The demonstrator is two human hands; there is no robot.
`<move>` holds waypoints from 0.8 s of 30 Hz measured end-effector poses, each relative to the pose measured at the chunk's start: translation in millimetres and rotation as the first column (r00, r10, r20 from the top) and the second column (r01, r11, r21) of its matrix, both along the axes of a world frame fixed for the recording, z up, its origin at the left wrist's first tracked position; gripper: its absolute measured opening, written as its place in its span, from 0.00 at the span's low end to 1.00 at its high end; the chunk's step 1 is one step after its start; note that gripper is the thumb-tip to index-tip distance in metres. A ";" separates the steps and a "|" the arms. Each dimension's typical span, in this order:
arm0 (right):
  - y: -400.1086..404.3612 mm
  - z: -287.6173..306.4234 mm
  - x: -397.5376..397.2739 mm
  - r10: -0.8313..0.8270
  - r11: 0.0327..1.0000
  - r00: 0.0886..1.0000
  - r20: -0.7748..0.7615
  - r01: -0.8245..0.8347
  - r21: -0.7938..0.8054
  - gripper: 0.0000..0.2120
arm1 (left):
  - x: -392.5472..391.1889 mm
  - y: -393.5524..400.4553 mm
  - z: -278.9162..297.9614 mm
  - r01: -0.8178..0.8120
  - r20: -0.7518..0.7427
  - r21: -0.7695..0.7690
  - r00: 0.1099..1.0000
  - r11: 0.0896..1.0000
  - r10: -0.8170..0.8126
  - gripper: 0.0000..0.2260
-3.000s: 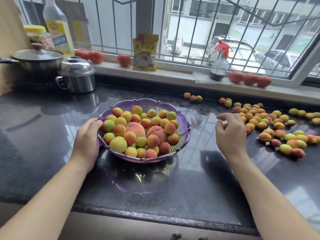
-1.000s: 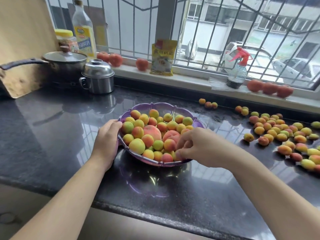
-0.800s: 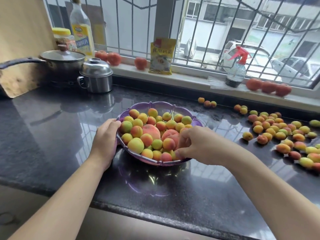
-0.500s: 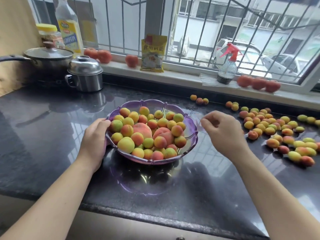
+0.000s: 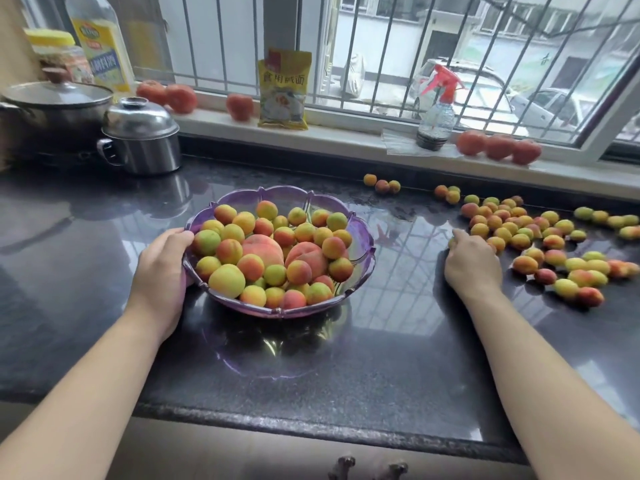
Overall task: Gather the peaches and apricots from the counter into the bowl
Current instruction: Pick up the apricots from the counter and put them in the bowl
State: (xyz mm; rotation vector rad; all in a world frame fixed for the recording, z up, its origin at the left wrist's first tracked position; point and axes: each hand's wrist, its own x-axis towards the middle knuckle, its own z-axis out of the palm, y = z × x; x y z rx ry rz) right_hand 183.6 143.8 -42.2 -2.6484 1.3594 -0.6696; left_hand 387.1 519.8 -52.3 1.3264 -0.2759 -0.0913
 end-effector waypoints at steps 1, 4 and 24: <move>0.0 0.5 -0.4 0.007 1.000 1.000 0.025 -0.008 0.003 0.16 | -0.5 0.4 0.7 0.005 0.000 -0.004 1.000 1.000 -0.005 0.08; 0.8 3.3 -2.8 0.031 0.999 0.991 0.130 -0.036 0.034 0.17 | -0.4 0.4 1.3 0.018 0.001 -0.011 1.000 1.000 -0.018 0.08; 155.6 117.6 14.7 0.765 0.644 0.611 -0.205 -0.713 0.277 0.10 | -3.5 3.6 7.6 0.023 -0.010 0.064 1.000 0.998 -0.023 0.11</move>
